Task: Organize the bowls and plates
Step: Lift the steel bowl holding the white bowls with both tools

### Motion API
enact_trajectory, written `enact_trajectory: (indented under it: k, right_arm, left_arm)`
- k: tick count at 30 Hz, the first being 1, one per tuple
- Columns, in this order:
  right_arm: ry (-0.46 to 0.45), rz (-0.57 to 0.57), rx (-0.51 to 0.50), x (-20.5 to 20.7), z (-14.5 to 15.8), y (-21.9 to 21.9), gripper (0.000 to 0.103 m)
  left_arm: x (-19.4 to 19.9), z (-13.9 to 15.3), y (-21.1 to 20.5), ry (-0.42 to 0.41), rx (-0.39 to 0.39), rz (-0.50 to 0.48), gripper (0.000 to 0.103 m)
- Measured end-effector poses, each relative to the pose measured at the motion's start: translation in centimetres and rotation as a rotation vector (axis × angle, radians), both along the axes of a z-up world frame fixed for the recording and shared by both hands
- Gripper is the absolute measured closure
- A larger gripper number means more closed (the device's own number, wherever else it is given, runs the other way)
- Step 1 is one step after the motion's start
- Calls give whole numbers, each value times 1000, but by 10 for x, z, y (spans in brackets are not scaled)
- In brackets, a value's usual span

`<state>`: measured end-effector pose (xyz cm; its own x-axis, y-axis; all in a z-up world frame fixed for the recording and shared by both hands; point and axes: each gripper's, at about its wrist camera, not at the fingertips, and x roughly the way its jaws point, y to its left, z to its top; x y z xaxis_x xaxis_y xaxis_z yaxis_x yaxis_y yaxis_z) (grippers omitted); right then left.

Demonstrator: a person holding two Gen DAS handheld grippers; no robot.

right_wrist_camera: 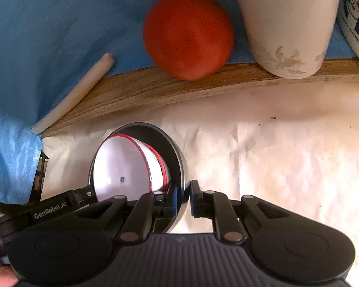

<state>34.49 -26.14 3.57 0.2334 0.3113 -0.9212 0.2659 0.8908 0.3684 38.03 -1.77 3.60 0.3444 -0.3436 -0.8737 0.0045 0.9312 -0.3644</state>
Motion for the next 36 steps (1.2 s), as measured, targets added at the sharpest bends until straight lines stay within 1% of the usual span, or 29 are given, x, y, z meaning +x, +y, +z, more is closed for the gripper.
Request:
enact_trajectory:
  k: [14, 22, 36]
  right_arm:
    - [-19, -27, 1, -6, 8, 2, 90]
    - [-41, -7, 11, -8, 20, 5, 90]
    - [-50, 12, 6, -20, 28, 16, 90]
  left_arm:
    - [-7, 13, -8, -25, -15, -12, 98]
    - [-17, 30, 2, -56, -15, -9, 98]
    - [-37, 38, 12, -62, -28, 2, 98]
